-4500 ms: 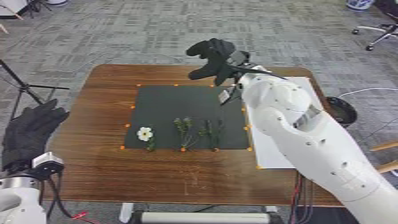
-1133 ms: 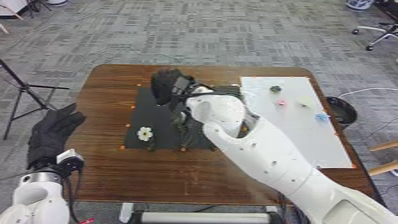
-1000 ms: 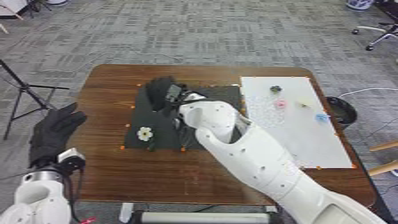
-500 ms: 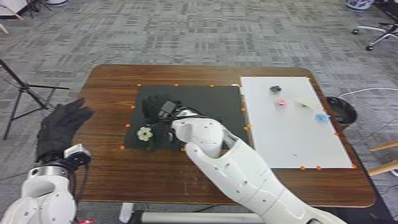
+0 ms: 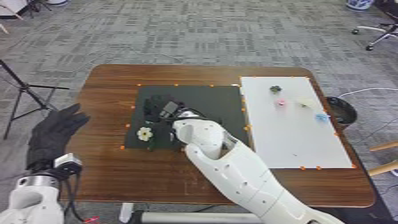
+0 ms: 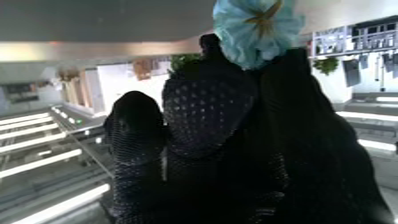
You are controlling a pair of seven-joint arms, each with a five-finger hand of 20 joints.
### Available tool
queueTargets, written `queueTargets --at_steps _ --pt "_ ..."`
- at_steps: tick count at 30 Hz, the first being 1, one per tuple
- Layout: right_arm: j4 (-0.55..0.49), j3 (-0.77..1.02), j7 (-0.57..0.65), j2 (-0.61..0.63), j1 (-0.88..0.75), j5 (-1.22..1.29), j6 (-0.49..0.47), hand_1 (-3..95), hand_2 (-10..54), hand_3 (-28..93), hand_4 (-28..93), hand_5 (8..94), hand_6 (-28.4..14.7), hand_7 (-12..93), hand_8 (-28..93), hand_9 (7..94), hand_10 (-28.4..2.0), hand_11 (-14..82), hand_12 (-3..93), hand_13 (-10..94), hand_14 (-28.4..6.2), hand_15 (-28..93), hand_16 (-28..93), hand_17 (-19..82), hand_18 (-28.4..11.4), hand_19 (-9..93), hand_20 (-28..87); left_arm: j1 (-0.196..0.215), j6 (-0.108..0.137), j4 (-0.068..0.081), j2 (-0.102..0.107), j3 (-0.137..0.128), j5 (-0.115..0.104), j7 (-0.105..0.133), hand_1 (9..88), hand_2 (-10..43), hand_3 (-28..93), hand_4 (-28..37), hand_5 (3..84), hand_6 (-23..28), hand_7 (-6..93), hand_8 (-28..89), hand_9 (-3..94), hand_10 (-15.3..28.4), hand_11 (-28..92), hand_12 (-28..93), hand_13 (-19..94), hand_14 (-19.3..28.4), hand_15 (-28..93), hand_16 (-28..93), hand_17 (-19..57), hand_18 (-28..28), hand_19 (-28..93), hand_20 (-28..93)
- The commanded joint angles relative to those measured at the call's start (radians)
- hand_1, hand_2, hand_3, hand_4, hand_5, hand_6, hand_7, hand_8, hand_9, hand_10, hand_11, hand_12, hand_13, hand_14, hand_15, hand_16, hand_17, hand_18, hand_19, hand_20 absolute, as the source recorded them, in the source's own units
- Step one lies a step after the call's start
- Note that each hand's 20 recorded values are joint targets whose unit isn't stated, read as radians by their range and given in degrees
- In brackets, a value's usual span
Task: Arrange flowers
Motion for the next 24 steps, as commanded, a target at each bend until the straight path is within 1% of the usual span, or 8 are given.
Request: queueTargets --at_steps 1,11,12,16,17,18,19,24 --pt "-0.014 0.016 0.004 -0.015 -0.012 -0.002 -0.065 48.1 8.5 51 -17 63.2 1.4 12 -4 65.1 -7.7 9.0 6.4 91 -2.3 53 31 54 -17.3 93 47 0.037 -0.073 0.016 -0.042 -0.053 0.012 0.001 16.8 28.0 69 -28.3 50.8 3.4 15.7 -7 50.4 15.6 25 16 40 18.8 24 1 6.2 12.3 13 17" --pt "-0.035 0.009 0.007 0.012 0.024 0.046 -0.107 36.7 7.8 57 -15 50.7 -1.5 9 -8 50.9 -11.7 6.1 6.6 86 -4.3 53 30 50 -19.0 91 45 0.054 -0.156 0.028 -0.075 -0.114 0.022 0.002 16.8 26.6 69 -28.3 50.6 3.5 15.5 -7 50.3 15.6 25 16 40 18.9 24 1 6.0 12.3 13 17" --pt "-0.041 -0.005 0.015 0.025 0.04 0.066 -0.094 35.6 7.3 57 -14 49.0 -1.1 8 -8 48.6 -12.4 5.6 6.8 86 -4.5 53 29 49 -19.1 91 45 0.051 -0.131 0.025 -0.049 -0.093 0.016 0.006 16.9 26.0 69 -28.3 50.6 3.5 15.6 -6 50.2 15.6 25 16 39 18.9 24 1 6.0 12.3 13 17" --pt "-0.074 -0.033 0.033 0.072 0.092 0.127 -0.074 32.1 5.6 58 -13 45.0 -0.4 7 -7 44.6 -14.2 4.9 7.2 83 -6.0 53 29 47 -19.8 90 46 0.033 -0.1 0.026 0.005 -0.072 0.021 0.029 17.1 20.9 68 -28.3 50.4 3.6 15.4 -6 50.0 15.6 25 16 39 19.1 23 1 6.0 12.3 13 17" --pt "-0.083 -0.038 0.04 0.082 0.102 0.147 -0.069 31.4 5.3 59 -13 44.8 -0.4 7 -7 44.3 -14.4 4.8 7.4 83 -6.1 54 29 47 -20.0 89 46 0.01 -0.045 0.015 0.041 -0.031 0.025 0.032 17.1 18.5 68 -28.3 50.2 3.5 15.4 -6 49.9 15.6 25 16 39 19.2 23 2 5.9 12.3 13 17" --pt "-0.091 -0.043 0.047 0.093 0.112 0.17 -0.063 30.6 4.7 59 -13 44.5 -0.3 7 -7 43.7 -14.7 4.6 7.4 82 -6.2 54 28 46 -20.2 89 46 0.009 -0.048 0.015 0.048 -0.035 0.039 0.044 17.1 16.7 68 -28.3 50.1 3.5 15.4 -6 49.8 15.5 25 16 39 19.2 23 2 5.9 12.3 13 17" --pt "-0.102 -0.045 0.056 0.103 0.119 0.186 -0.06 30.0 4.3 59 -13 44.2 -0.2 7 -7 43.3 -15.0 4.6 7.5 82 -6.3 54 28 46 -20.3 89 46 -0.016 -0.013 0.014 0.073 -0.007 0.049 0.051 17.1 15.3 69 -28.3 50.1 3.5 15.4 -6 49.7 15.5 25 16 39 19.2 23 2 5.9 12.4 13 17" --pt "-0.161 -0.04 0.098 0.16 0.125 0.272 -0.05 28.8 3.7 59 -12 43.6 -0.3 7 -7 42.8 -15.3 4.5 7.9 81 -7.1 54 28 45 -20.9 88 47 -0.046 -0.007 0.021 0.094 -0.006 0.07 0.125 17.1 12.6 69 -28.3 50.4 3.4 15.6 -6 49.7 15.4 25 16 39 19.2 23 2 5.9 12.5 12 17"
